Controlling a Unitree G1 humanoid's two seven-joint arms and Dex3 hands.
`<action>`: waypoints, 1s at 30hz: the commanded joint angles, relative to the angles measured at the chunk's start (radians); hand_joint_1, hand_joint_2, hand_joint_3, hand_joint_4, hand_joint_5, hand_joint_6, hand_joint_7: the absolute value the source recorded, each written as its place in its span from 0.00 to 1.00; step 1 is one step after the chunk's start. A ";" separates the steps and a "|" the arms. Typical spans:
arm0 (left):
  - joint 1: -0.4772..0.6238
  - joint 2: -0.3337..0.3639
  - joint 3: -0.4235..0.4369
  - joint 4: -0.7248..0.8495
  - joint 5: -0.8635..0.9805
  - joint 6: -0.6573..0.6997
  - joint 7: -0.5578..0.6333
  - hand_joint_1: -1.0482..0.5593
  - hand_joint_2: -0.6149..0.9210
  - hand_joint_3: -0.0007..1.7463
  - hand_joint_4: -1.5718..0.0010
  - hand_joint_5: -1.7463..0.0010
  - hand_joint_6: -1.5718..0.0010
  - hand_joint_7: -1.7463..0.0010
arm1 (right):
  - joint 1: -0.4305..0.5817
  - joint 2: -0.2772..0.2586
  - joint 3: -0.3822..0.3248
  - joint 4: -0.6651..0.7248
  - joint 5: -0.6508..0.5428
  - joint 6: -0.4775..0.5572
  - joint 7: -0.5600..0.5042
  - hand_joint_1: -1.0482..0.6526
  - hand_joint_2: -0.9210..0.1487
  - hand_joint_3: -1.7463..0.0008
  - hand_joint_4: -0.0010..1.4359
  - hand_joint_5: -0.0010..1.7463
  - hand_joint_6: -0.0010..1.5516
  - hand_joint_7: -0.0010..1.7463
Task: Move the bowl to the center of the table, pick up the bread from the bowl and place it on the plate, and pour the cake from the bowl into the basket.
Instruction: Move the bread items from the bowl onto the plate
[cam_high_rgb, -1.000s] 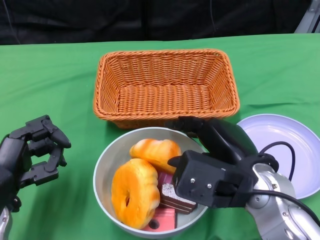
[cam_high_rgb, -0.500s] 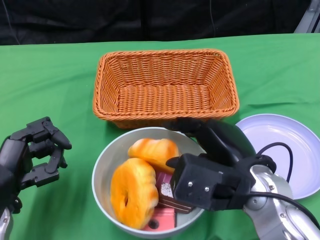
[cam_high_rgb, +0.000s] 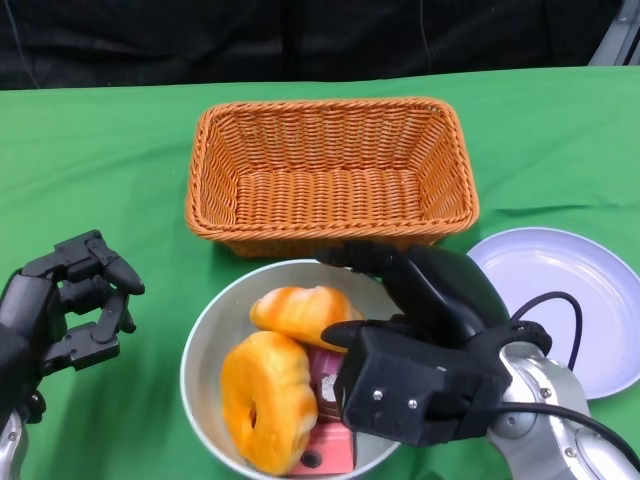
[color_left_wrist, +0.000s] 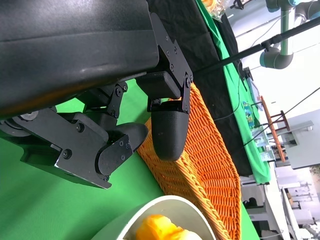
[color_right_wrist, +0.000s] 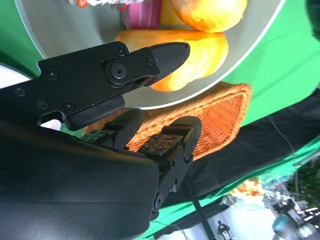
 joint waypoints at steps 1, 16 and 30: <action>-0.011 0.018 0.006 0.012 0.000 -0.015 0.008 0.65 0.82 0.60 0.55 0.00 0.56 0.16 | 0.015 -0.003 0.003 -0.035 -0.016 0.009 0.008 0.19 0.00 0.95 0.45 0.15 0.38 0.00; -0.030 0.029 0.006 0.047 0.007 -0.018 0.015 0.65 0.82 0.58 0.55 0.00 0.56 0.16 | 0.043 -0.005 0.016 -0.104 -0.043 -0.011 0.010 0.19 0.00 0.97 0.48 0.15 0.39 0.00; -0.037 0.029 0.006 0.060 0.002 -0.018 0.011 0.65 0.82 0.58 0.55 0.00 0.55 0.16 | 0.025 -0.027 -0.012 -0.092 0.017 -0.016 0.090 0.18 0.00 0.96 0.48 0.12 0.39 0.00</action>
